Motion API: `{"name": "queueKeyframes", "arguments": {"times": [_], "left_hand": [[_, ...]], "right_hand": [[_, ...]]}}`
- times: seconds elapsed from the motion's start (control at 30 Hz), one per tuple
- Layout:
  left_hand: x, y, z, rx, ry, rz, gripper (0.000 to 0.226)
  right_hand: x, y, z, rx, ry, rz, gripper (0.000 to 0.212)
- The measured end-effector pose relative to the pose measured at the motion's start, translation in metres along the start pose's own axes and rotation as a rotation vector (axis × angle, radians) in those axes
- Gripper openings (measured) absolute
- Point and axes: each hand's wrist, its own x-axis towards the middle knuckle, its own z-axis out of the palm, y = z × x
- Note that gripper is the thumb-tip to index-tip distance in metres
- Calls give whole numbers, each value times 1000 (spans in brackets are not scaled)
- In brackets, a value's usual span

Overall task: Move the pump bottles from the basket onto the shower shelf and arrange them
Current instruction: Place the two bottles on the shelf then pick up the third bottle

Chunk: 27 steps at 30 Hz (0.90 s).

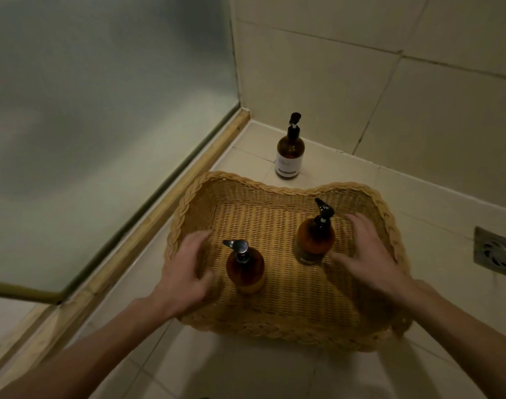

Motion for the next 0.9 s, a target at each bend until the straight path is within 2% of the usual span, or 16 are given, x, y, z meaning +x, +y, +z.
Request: {"name": "queueKeyframes", "arguments": {"times": [0.1, 0.23, 0.4, 0.63, 0.9], "left_hand": [[-6, 13, 20, -181, -157, -139, 98], [-2, 23, 42, -168, -132, -236, 116], [1, 27, 50, -167, -85, -141, 84], [7, 17, 60, -140, -77, -98, 78], [9, 17, 61, -182, -40, -77, 58]], "right_hand": [[11, -15, 12, 187, -57, -13, 97], [21, -22, 27, 281, -48, -28, 81], [26, -21, 34, 276, -17, -20, 70], [28, -17, 33, 234, -13, -42, 69], [27, -14, 33, 240, -26, -81, 67]]}}
